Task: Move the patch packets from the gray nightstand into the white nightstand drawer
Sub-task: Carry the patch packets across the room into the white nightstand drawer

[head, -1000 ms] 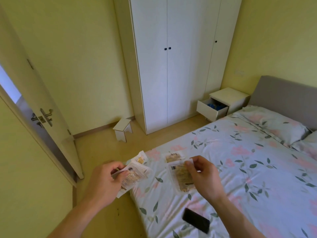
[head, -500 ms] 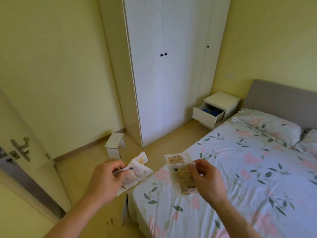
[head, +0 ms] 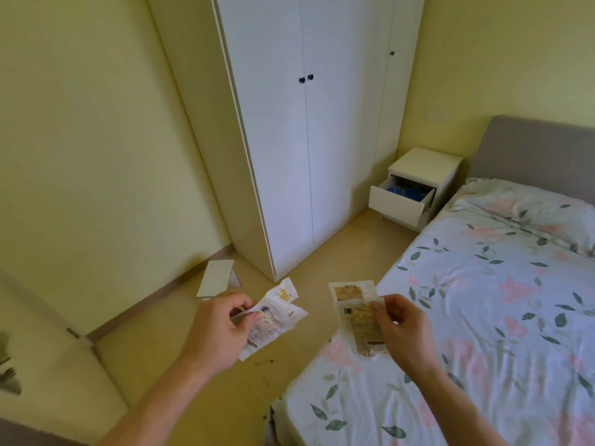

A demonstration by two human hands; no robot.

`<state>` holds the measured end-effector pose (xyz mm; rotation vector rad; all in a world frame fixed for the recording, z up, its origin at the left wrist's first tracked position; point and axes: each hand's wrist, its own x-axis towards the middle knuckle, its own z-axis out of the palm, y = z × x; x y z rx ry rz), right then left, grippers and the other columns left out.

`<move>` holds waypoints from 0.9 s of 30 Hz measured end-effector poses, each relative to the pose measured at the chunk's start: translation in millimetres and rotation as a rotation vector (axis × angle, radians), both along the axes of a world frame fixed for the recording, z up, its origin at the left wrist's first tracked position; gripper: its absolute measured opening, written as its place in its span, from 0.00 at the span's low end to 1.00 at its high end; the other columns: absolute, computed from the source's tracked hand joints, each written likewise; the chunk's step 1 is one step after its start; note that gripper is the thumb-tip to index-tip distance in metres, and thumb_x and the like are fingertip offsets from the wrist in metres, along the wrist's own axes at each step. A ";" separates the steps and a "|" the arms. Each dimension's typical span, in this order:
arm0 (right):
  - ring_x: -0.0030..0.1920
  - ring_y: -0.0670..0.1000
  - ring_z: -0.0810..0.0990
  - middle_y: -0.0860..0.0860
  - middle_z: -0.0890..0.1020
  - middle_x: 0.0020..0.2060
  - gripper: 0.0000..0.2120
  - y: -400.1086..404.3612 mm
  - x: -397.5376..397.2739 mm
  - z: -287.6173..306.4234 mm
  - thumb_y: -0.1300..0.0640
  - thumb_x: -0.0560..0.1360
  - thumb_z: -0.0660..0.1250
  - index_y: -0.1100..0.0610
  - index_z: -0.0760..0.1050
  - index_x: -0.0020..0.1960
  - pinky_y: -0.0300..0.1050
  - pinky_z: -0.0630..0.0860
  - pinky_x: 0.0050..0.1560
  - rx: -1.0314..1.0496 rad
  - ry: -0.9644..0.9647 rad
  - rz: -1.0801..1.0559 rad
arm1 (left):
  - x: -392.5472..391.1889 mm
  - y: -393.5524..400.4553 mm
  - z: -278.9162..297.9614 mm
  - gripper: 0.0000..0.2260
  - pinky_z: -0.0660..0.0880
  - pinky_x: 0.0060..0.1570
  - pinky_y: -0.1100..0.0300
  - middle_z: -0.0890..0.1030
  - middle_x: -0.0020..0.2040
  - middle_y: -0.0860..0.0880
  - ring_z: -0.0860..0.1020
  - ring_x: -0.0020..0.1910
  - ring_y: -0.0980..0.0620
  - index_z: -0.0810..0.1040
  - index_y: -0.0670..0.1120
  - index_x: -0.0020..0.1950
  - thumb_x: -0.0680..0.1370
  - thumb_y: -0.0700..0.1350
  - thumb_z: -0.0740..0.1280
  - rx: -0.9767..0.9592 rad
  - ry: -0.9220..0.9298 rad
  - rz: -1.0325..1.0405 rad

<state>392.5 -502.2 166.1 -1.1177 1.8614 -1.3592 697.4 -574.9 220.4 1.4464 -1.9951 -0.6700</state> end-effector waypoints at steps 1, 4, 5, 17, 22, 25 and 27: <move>0.39 0.42 0.86 0.44 0.87 0.39 0.07 -21.4 10.2 -5.0 0.52 0.81 0.68 0.52 0.81 0.46 0.36 0.79 0.33 0.011 -0.028 0.007 | 9.2 -18.7 -1.5 0.07 0.81 0.34 0.53 0.83 0.40 0.57 0.83 0.40 0.55 0.81 0.51 0.39 0.76 0.44 0.75 0.018 -0.002 0.003; 0.39 0.41 0.85 0.45 0.86 0.39 0.06 -84.3 40.5 -1.6 0.54 0.81 0.68 0.52 0.81 0.46 0.32 0.77 0.32 0.026 -0.027 0.044 | 35.8 -70.6 -0.5 0.08 0.80 0.33 0.54 0.83 0.40 0.56 0.82 0.40 0.56 0.80 0.52 0.39 0.77 0.43 0.74 0.025 -0.008 0.023; 0.40 0.42 0.85 0.45 0.86 0.40 0.06 -104.0 48.2 0.3 0.54 0.81 0.68 0.52 0.81 0.47 0.33 0.78 0.33 0.030 -0.021 0.055 | 44.7 -88.8 0.7 0.08 0.80 0.32 0.55 0.83 0.40 0.56 0.82 0.40 0.57 0.80 0.52 0.39 0.77 0.43 0.74 0.024 -0.009 0.039; 0.39 0.39 0.85 0.41 0.87 0.41 0.06 -278.8 101.9 11.2 0.53 0.82 0.67 0.50 0.81 0.47 0.34 0.79 0.33 0.018 0.007 -0.054 | 93.3 -296.9 -9.0 0.08 0.79 0.37 0.53 0.83 0.39 0.53 0.81 0.39 0.53 0.81 0.50 0.39 0.76 0.41 0.74 0.052 0.064 -0.017; 0.39 0.39 0.85 0.37 0.86 0.40 0.06 -342.8 137.3 6.7 0.53 0.81 0.67 0.50 0.82 0.47 0.32 0.78 0.32 0.027 -0.008 -0.157 | 113.9 -386.4 -11.9 0.09 0.77 0.34 0.58 0.81 0.38 0.55 0.79 0.38 0.54 0.80 0.50 0.38 0.75 0.40 0.75 0.030 0.052 -0.128; 0.38 0.39 0.85 0.38 0.86 0.39 0.06 -369.8 152.7 11.7 0.54 0.81 0.68 0.50 0.82 0.46 0.32 0.78 0.32 0.002 -0.007 -0.225 | 106.8 -430.6 -11.2 0.14 0.74 0.37 0.60 0.79 0.37 0.56 0.77 0.36 0.55 0.76 0.53 0.35 0.75 0.40 0.76 0.005 0.034 -0.230; 0.38 0.39 0.85 0.38 0.86 0.39 0.06 -378.7 153.7 14.0 0.54 0.81 0.68 0.49 0.82 0.46 0.33 0.78 0.33 0.010 -0.023 -0.282 | 92.0 -455.1 -11.3 0.15 0.71 0.35 0.67 0.78 0.36 0.57 0.77 0.36 0.57 0.76 0.53 0.34 0.76 0.40 0.75 0.020 0.011 -0.324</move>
